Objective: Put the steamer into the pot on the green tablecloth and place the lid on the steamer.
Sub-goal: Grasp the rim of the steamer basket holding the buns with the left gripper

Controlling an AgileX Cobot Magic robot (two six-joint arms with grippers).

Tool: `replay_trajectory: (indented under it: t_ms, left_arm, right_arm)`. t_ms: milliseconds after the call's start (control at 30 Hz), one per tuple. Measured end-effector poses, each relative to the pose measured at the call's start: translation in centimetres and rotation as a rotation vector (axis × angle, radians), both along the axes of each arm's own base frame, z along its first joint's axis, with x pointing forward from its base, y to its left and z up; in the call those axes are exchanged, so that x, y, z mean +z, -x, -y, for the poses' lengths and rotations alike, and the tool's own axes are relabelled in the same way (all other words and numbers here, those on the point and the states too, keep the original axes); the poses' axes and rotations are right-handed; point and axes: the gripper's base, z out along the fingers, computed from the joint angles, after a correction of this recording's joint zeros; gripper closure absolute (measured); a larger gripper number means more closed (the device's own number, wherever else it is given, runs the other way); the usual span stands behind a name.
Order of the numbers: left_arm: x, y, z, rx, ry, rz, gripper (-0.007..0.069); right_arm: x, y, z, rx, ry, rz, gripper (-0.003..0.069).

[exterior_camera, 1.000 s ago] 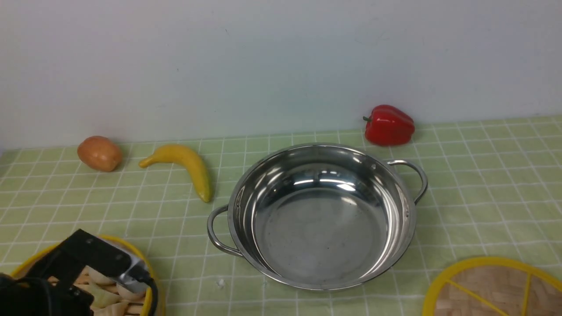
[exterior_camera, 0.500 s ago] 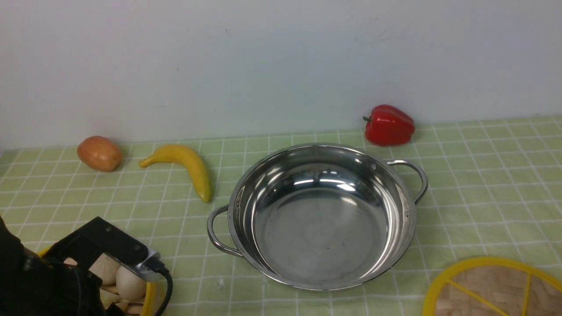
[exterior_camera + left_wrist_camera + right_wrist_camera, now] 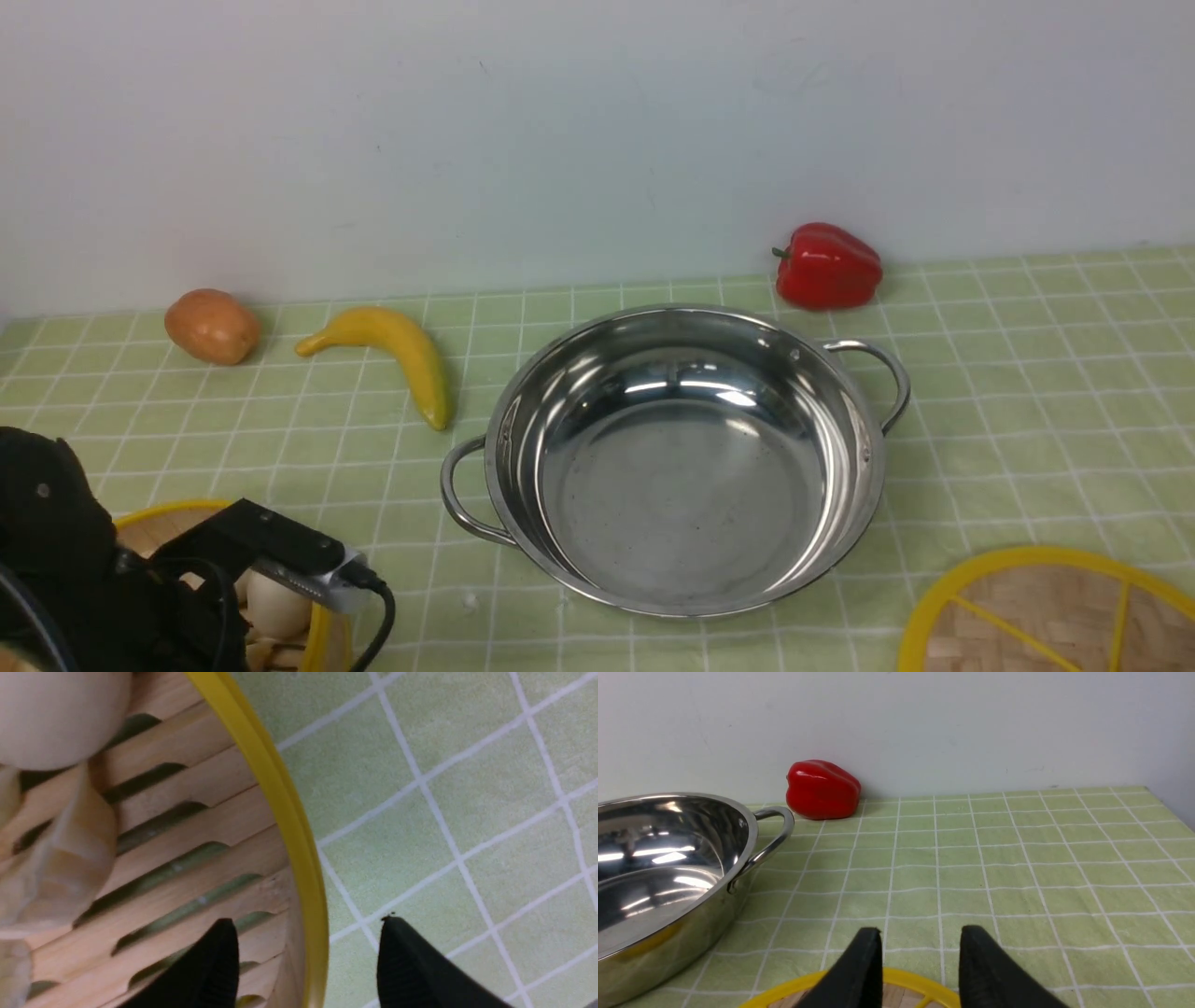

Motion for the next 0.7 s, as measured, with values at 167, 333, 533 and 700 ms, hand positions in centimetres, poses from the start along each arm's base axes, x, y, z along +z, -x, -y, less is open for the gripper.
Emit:
replay_trajectory:
  t_ms: [167, 333, 533, 700]
  left_arm:
    - [-1.5, -0.4, 0.0, 0.005, 0.002, -0.064, 0.0267]
    - [-1.7, -0.5, 0.1, 0.029, 0.004, -0.082, 0.0431]
    - [-1.5, -0.6, 0.0, 0.024, -0.007, -0.067, 0.0567]
    - [0.3, -1.5, 0.0, 0.019, -0.008, -0.032, 0.0588]
  right_arm:
    - [0.0, 0.0, 0.0, 0.000, 0.000, 0.000, 0.0407]
    - [0.0, 0.0, 0.0, 0.000, 0.000, 0.000, 0.0407]
    - [0.0, 0.0, 0.0, 0.000, 0.000, 0.000, 0.0407]
    - [0.0, 0.0, 0.0, 0.000, 0.000, 0.000, 0.0407]
